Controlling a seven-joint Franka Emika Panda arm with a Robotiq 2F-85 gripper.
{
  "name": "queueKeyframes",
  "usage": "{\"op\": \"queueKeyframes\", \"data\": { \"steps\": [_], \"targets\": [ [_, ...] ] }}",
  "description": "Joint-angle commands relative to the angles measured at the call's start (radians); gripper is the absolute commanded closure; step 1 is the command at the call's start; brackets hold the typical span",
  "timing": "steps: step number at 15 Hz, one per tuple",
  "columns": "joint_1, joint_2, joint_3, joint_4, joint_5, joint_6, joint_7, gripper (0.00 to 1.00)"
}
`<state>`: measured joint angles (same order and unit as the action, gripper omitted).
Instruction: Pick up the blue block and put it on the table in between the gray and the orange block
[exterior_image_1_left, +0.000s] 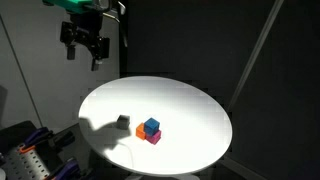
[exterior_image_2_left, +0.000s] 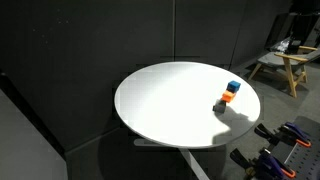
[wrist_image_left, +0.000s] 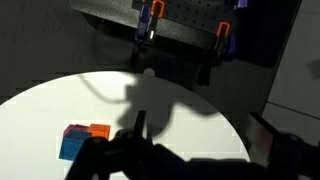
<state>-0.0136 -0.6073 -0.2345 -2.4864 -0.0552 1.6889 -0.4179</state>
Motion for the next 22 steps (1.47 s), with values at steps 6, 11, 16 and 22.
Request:
{"op": "queueKeyframes", "data": {
  "steps": [6,11,16,22],
  "targets": [
    [-0.011,0.000,0.010,0.003,0.005,-0.001,-0.005,0.00],
    [-0.004,0.027,0.024,0.005,0.010,0.068,0.006,0.00],
    [0.001,0.086,0.038,0.013,0.034,0.196,0.024,0.00],
    [-0.005,0.208,0.059,0.028,0.049,0.404,0.052,0.00]
  ]
}}
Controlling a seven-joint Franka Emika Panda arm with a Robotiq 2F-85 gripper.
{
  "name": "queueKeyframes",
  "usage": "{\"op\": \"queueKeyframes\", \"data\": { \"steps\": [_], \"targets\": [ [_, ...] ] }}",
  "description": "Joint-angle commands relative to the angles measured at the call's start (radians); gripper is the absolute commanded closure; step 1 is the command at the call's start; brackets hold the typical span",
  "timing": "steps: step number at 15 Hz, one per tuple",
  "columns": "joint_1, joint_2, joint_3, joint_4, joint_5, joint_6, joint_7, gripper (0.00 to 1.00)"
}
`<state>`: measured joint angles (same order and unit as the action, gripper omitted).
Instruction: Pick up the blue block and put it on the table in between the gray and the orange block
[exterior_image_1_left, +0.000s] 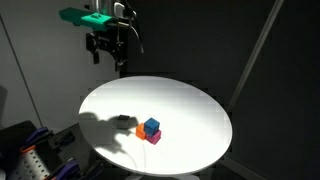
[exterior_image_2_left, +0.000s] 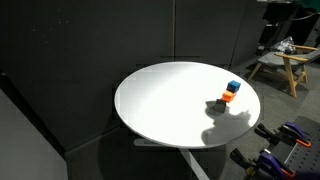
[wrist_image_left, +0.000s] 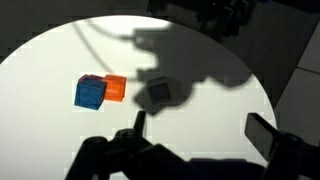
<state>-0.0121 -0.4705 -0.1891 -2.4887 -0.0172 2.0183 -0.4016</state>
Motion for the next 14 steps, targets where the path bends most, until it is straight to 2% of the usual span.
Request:
{"op": "queueKeyframes", "data": {
  "steps": [1,4,7,14],
  "targets": [
    [-0.011,0.095,0.017,0.037,0.009,0.109,0.052,0.00],
    [-0.034,0.177,0.021,0.071,0.004,0.197,0.138,0.00],
    [-0.063,0.253,0.022,0.120,-0.004,0.238,0.225,0.00],
    [-0.129,0.380,0.009,0.236,-0.004,0.220,0.360,0.00]
  ]
}}
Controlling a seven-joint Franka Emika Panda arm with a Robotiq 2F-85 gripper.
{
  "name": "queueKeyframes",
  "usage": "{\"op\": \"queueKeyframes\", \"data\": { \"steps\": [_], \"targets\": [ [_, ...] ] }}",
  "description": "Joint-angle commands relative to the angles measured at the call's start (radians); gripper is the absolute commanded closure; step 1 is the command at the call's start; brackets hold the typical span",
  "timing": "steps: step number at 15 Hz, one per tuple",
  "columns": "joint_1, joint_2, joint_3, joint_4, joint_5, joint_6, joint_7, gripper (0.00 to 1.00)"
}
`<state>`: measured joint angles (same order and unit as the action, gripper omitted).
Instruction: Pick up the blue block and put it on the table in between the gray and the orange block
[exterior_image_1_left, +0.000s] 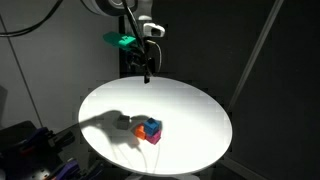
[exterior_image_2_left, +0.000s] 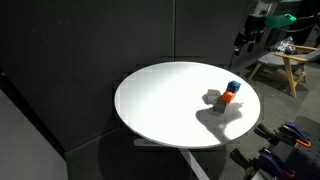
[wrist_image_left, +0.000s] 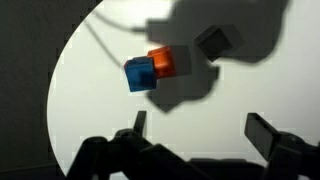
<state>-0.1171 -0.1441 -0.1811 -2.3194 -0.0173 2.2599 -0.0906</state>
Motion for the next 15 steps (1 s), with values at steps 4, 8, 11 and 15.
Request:
{"op": "queueKeyframes", "data": {
  "steps": [4,8,11,15],
  "targets": [
    [-0.047,0.116,-0.012,0.115,-0.001,-0.007,0.025,0.00],
    [-0.065,0.197,-0.021,0.167,0.006,-0.010,0.014,0.00],
    [-0.075,0.259,-0.021,0.200,0.020,-0.017,-0.021,0.00],
    [-0.088,0.324,-0.014,0.230,0.026,-0.029,-0.079,0.00]
  ]
}}
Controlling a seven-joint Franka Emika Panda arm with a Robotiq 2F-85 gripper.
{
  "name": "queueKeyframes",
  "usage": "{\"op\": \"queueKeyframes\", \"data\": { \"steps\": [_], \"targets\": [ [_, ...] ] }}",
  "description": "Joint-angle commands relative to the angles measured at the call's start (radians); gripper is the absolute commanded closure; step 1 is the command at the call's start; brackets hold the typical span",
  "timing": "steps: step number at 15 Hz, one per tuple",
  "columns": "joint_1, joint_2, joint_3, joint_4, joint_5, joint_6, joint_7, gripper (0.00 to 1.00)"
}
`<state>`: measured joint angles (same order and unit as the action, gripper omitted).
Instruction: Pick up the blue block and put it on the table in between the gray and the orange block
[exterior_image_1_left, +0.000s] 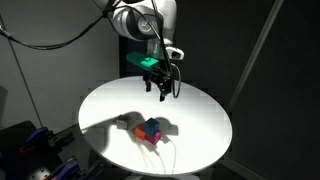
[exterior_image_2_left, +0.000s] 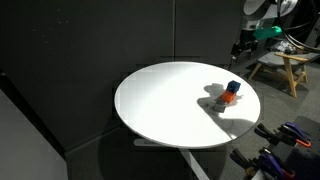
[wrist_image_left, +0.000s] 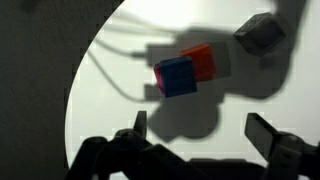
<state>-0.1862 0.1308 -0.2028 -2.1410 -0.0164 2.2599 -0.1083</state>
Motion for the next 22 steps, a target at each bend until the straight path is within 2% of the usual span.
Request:
{"op": "queueKeyframes", "data": {
  "steps": [1,14,22],
  "targets": [
    [-0.021,0.061,0.009,0.054,0.024,-0.029,-0.074,0.00],
    [-0.015,0.076,0.011,0.025,-0.001,-0.004,-0.057,0.00],
    [-0.021,0.100,0.022,0.001,0.005,0.065,-0.093,0.00]
  ]
}}
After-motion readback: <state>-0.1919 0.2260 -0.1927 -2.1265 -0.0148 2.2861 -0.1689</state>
